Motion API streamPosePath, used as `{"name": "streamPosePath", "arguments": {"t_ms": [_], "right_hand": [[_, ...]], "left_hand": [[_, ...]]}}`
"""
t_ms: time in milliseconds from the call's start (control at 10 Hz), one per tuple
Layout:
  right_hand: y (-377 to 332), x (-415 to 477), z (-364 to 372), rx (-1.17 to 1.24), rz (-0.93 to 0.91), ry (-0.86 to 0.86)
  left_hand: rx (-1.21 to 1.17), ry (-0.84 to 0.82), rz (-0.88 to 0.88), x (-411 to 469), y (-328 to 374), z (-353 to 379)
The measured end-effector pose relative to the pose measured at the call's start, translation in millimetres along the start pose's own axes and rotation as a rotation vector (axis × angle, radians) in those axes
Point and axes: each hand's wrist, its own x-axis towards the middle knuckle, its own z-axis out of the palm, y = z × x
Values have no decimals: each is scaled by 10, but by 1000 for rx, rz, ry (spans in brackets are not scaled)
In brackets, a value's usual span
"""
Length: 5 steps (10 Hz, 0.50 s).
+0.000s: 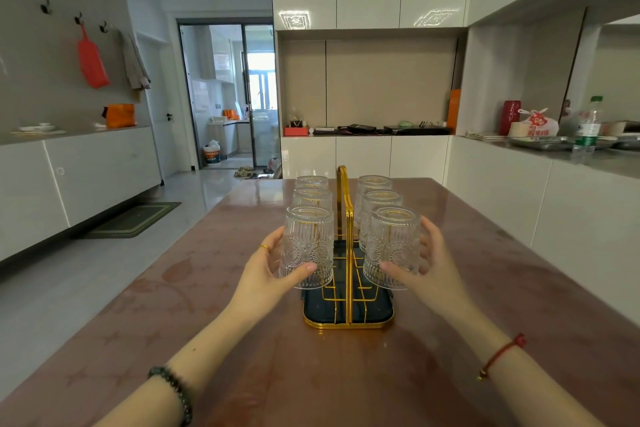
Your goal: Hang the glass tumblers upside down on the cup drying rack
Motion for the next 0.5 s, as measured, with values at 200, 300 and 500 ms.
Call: {"name": "streamPosePath", "arguments": {"t_ms": [200, 300, 500], "right_hand": [[7, 0, -12, 14, 6, 4], [14, 1, -12, 21, -6, 0], [-8, 58, -143, 127, -42, 98]], "left_hand": [[-21, 1, -4, -11, 0, 5], [-19, -5, -7, -41, 11, 22], [72, 63, -37, -103, -96, -78]]}}
